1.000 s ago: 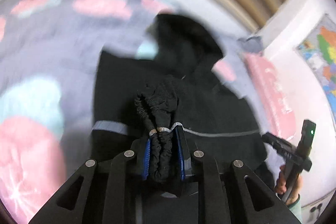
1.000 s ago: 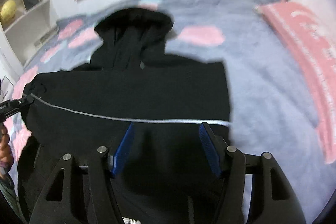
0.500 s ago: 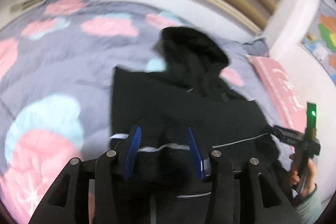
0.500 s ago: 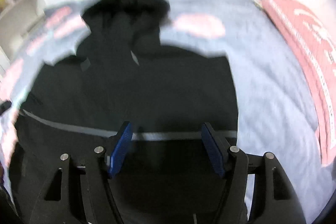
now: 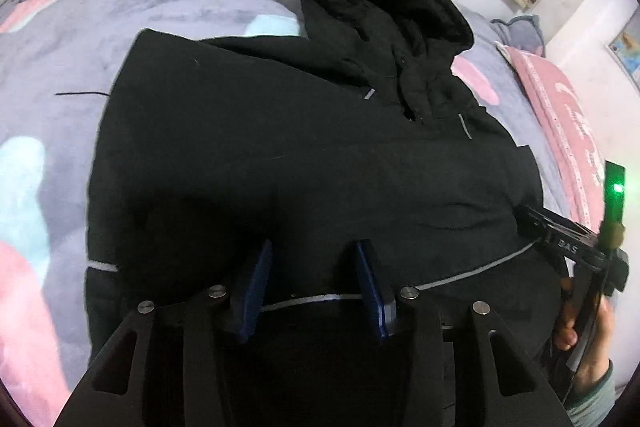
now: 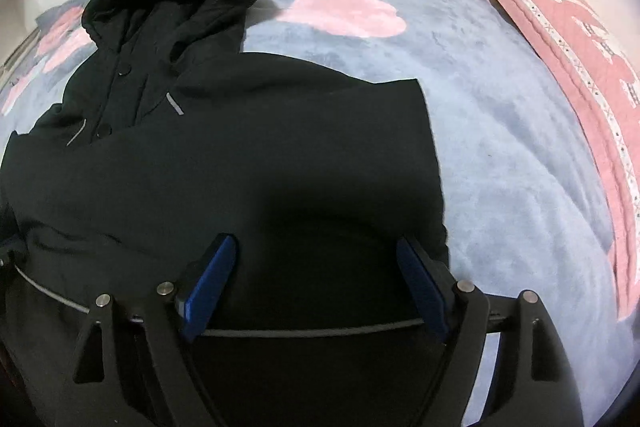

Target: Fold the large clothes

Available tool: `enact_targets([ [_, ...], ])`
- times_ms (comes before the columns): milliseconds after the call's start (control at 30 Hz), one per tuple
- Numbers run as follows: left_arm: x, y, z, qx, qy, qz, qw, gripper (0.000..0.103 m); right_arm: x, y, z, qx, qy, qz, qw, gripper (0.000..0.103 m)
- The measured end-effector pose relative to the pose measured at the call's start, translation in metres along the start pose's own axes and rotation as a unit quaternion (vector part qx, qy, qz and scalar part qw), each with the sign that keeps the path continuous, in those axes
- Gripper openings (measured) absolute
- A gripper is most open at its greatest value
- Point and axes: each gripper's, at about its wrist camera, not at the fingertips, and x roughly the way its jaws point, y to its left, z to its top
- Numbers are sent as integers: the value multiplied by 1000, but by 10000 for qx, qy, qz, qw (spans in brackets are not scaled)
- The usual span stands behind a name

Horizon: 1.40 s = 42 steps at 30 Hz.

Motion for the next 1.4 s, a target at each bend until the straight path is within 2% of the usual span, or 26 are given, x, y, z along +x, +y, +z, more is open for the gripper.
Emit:
enact_targets([
  [67,-18,-5,-5,145,-201,71,9997,44,-15,-4,-3,12,-36,72,10000,83],
  [200,-72,-13,-31,423,-606,-356,9966,45,-67,-23,-32,171,-448,659,9967,83],
  [267,-90,-16,-42,535,-748,-344,9952,50,-82,-28,-47,142,-573,677,9960,83],
  [400,-75,-12,-50,491,-581,-259,9968,53,-85,-27,-71,-63,-560,416,9975,83],
  [467,-46,3,-54,228,-176,-151,9995,53,-68,-27,-80,-100,-377,312,9988,83],
  [500,-30,12,-55,55,9,-254,9997,53,-56,-29,-85,-75,-269,393,9988,83],
  [567,-24,22,-57,-79,-118,-480,9987,52,-40,-38,-93,152,-208,654,9975,90],
  [667,-25,21,-56,3,-247,-521,9983,53,-26,-62,-99,703,-207,1334,9884,93],
  [733,-29,19,-62,190,-374,-545,9976,53,-23,-76,-107,957,-358,1670,9806,93],
  [800,-34,18,-67,327,-452,-629,9965,53,-27,-82,-112,1102,-441,1704,9782,93],
  [867,-38,23,-62,192,-356,-756,9963,53,-31,-84,-112,1140,-375,1556,9805,94],
  [967,-61,24,-55,-48,-184,-777,9968,53,-41,-81,-104,1019,-98,1150,9881,94],
  [1033,-80,14,-41,41,-163,-573,9982,53,-57,-77,-94,812,104,767,9937,94],
  [1100,-102,0,-21,228,-156,-409,9988,53,-79,-76,-80,612,173,556,9964,94],
  [1200,-135,-23,15,467,-313,-276,9980,53,-124,-73,-44,410,-33,427,9982,94],
  [1400,-194,-65,79,703,-768,-400,9938,53,-205,-64,37,360,-620,573,9958,94],
])
